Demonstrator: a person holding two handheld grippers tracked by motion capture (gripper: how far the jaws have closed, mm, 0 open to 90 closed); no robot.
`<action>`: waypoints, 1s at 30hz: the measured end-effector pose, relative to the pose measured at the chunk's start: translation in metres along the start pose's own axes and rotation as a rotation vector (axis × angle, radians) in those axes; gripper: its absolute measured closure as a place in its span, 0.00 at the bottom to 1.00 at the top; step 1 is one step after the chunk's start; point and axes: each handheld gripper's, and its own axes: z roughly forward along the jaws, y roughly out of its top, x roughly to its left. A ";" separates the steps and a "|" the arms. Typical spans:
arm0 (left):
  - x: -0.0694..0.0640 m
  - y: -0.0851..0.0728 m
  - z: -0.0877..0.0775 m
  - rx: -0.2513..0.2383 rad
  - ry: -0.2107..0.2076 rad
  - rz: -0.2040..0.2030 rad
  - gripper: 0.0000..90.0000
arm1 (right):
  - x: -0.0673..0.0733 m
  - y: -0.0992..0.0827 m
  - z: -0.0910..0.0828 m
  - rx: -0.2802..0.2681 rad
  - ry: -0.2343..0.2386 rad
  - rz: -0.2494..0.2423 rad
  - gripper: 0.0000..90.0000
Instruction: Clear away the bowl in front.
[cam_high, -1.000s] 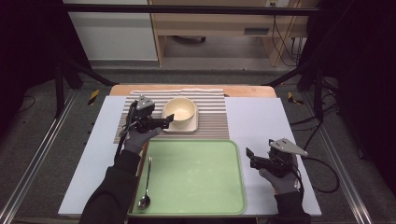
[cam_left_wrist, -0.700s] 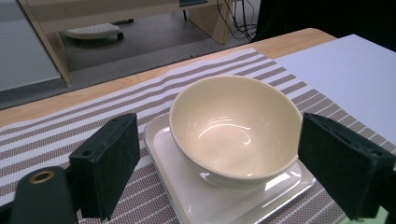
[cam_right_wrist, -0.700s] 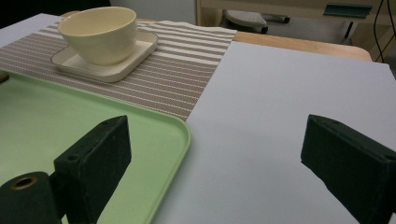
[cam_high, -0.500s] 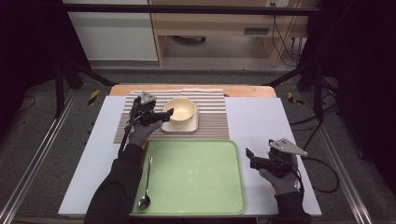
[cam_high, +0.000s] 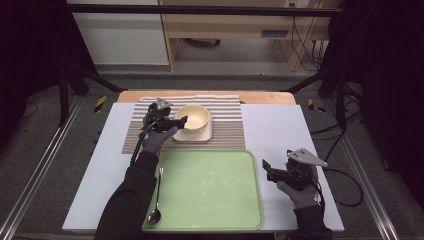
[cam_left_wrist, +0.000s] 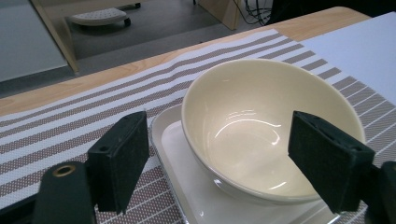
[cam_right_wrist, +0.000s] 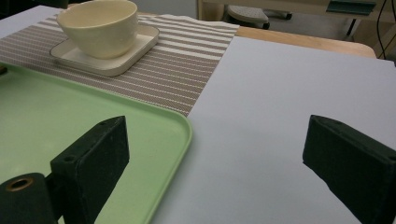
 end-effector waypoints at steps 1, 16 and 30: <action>0.000 -0.001 0.001 0.008 0.000 -0.001 0.26 | 0.000 0.000 0.000 -0.001 0.001 0.000 0.08; 0.006 -0.009 0.018 0.076 -0.001 -0.079 0.56 | -0.001 -0.002 0.002 0.009 0.002 0.005 0.08; 0.002 -0.006 0.032 0.160 0.020 -0.119 0.69 | -0.001 -0.002 0.003 0.010 0.002 -0.003 0.08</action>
